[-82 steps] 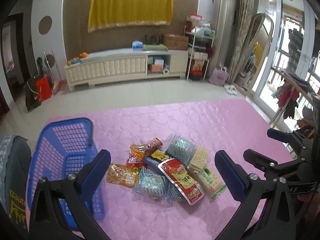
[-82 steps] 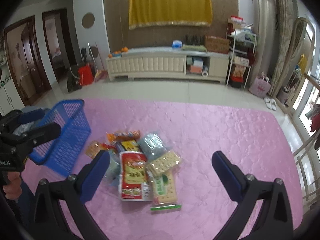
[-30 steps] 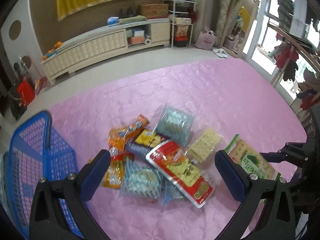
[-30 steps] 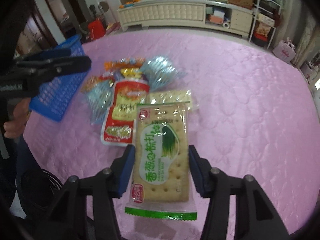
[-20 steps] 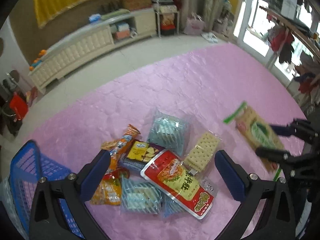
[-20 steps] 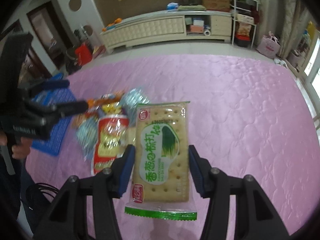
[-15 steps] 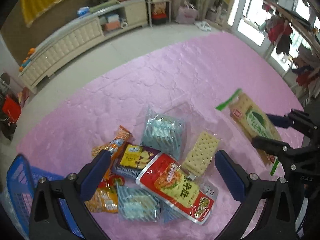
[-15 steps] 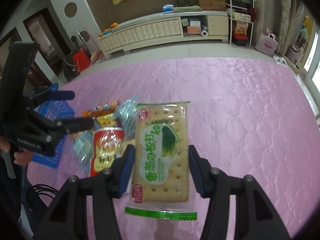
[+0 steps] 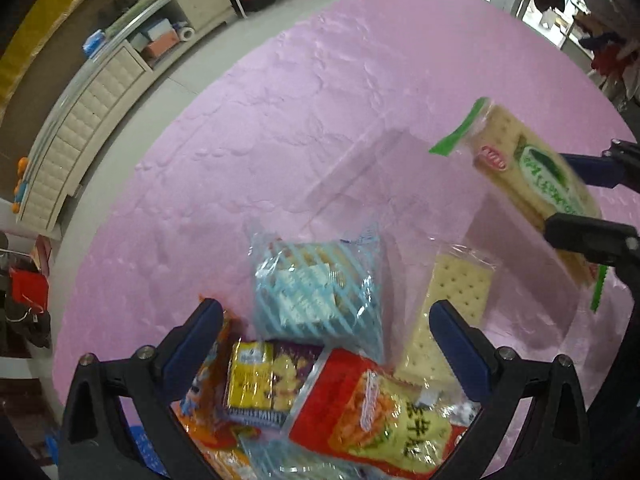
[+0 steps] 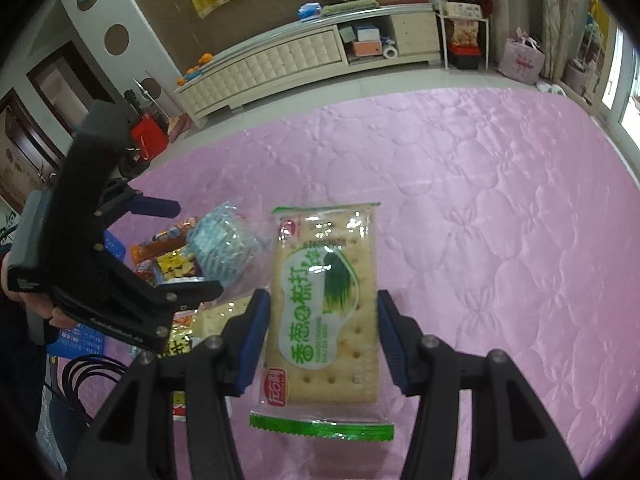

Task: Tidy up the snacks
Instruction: 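Lift the cracker pack with the right tool while the left tool grasps the light-blue striped bag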

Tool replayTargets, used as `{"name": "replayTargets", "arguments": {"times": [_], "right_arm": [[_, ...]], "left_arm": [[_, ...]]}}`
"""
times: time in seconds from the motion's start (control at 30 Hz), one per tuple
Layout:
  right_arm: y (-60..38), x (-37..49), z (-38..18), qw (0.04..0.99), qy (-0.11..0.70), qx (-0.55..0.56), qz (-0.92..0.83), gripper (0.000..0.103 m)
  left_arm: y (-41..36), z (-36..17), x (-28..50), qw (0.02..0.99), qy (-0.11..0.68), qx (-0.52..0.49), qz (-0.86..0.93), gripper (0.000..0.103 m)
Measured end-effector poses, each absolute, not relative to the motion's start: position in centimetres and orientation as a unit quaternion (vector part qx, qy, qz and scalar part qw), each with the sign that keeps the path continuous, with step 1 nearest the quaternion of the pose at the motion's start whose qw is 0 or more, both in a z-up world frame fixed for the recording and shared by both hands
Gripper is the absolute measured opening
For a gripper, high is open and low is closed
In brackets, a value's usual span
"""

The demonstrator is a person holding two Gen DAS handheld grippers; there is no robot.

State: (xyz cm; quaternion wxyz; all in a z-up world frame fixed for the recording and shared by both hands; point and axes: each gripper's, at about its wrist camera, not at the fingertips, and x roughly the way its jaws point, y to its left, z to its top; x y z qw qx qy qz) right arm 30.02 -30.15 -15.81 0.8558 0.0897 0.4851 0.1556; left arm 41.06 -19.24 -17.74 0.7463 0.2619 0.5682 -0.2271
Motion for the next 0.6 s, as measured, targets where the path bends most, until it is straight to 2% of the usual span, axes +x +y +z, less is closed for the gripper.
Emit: {"name": "replayTargets", "arguments": {"times": [0.07,0.13,0.17,0.23,0.3,0.6], "right_arm": [[-30.5,30.0,-16.1,0.855,0.485,0.094,0.155,0.057],[-30.7,30.0,-16.3,0.855,0.485,0.097,0.156,0.057],[-30.9,30.0,-16.4,0.855,0.485,0.097,0.156,0.057],[-31.1,30.0,-16.5,0.854,0.486,0.099,0.155,0.057],[-31.1,30.0,-16.7,0.854,0.488,0.101,0.153,0.057],[-30.1,28.6,-14.1,0.858,0.481,0.093,0.153,0.057]], "left_arm": [[-19.3,-18.6,41.7,0.741,0.578,0.261,-0.222,0.097],[-19.3,-19.2,42.4,0.736,0.587,0.253,-0.224,0.085],[-19.2,-19.5,42.8,0.733,0.592,0.248,-0.223,0.073],[-19.1,-19.6,43.3,0.732,0.599,0.237,-0.221,0.068],[-18.8,-19.3,43.3,0.738,0.597,0.225,-0.220,0.060],[-16.5,-13.2,41.1,0.787,0.563,0.159,-0.194,0.057]]}}
